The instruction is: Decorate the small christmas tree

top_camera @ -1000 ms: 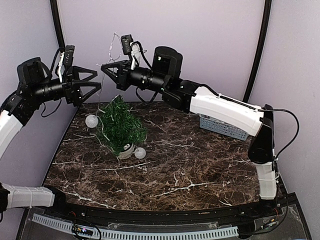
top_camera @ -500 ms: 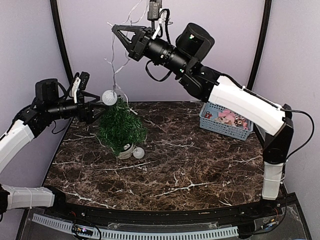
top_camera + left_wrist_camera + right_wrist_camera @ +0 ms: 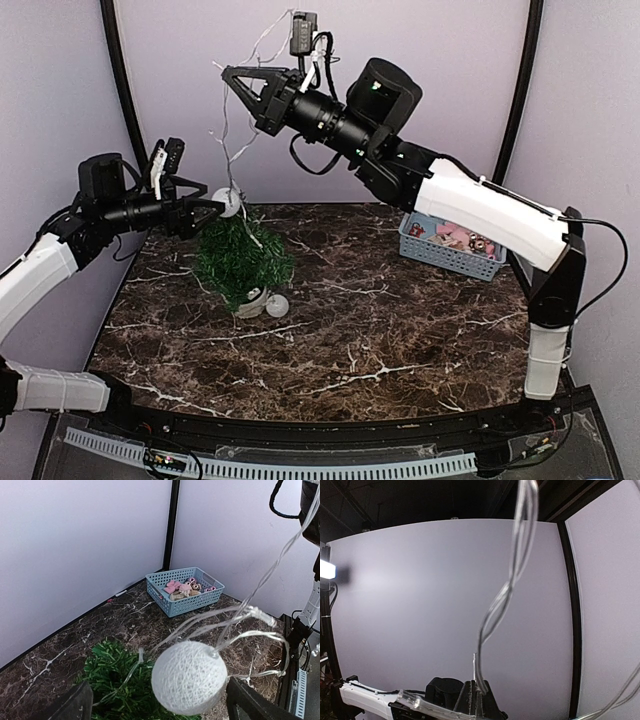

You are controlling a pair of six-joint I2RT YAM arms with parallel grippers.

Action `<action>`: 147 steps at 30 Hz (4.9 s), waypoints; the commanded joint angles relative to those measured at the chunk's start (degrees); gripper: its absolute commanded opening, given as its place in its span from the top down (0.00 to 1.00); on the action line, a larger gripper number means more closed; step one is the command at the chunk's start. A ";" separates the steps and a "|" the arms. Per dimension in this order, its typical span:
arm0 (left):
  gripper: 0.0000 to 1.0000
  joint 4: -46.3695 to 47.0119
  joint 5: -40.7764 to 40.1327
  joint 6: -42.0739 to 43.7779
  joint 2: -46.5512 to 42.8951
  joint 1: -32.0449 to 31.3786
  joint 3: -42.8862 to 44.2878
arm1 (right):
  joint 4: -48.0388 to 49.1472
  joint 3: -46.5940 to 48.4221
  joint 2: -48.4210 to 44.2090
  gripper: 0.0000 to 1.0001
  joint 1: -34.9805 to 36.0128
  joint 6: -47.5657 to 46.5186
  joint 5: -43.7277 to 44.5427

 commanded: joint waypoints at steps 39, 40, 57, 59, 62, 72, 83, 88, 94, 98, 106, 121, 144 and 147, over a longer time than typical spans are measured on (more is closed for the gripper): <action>0.58 1.49 -19.78 -5.98 1.08 -1.37 8.97 | 2.68 1.02 -0.36 1.00 -1.70 1.01 7.99; 0.58 0.51 -20.91 -5.67 0.29 -1.37 9.34 | 2.40 1.38 0.03 1.00 -1.74 1.14 7.80; 0.58 -13.75 -35.87 2.50 -0.98 -1.37 29.16 | 1.32 4.80 4.08 1.00 -2.33 0.35 12.49; 0.58 -14.64 -34.97 3.39 1.24 -1.37 33.36 | 1.27 4.70 4.46 1.00 -2.66 0.24 13.64; 0.58 -15.01 -32.61 4.20 4.86 -1.37 37.47 | 1.50 4.20 4.57 1.00 -3.24 0.55 15.05; 0.58 -11.54 -27.09 5.14 14.23 -1.37 43.16 | 2.97 -1.43 1.61 1.00 -7.46 1.20 19.82; 0.59 -2.83 -19.81 7.14 26.84 -1.37 43.63 | 3.71 -13.54 -4.08 1.00 -14.25 0.35 24.53; 0.59 -0.07 -16.41 6.03 33.37 -1.37 45.63 | 3.96 -20.34 -8.01 1.00 -16.82 -0.98 27.96; 0.51 2.24 -9.44 4.08 38.53 -1.39 46.79 | 3.06 -25.85 -13.02 1.00 -19.21 -2.06 29.40; 0.23 2.74 -9.77 2.48 37.74 -1.37 45.24 | 0.77 -26.63 -15.61 1.00 -19.54 -3.90 29.40; 0.01 8.39 -23.71 -5.74 18.49 -1.33 22.34 | -3.20 -30.27 -18.96 1.00 -19.63 -7.06 33.22; 0.07 5.79 -43.96 -40.03 -16.62 -1.30 -25.61 | -7.31 -36.30 -25.51 1.00 -19.90 -4.75 28.22; 0.47 38.63 -18.09 -32.39 -1.24 -1.57 -48.37 | -7.43 -37.41 -26.57 1.00 -19.89 -2.94 25.74; 0.49 45.46 -15.63 -30.44 6.86 -2.05 -47.60 | -7.41 -37.45 -26.70 1.00 -19.89 -2.77 25.70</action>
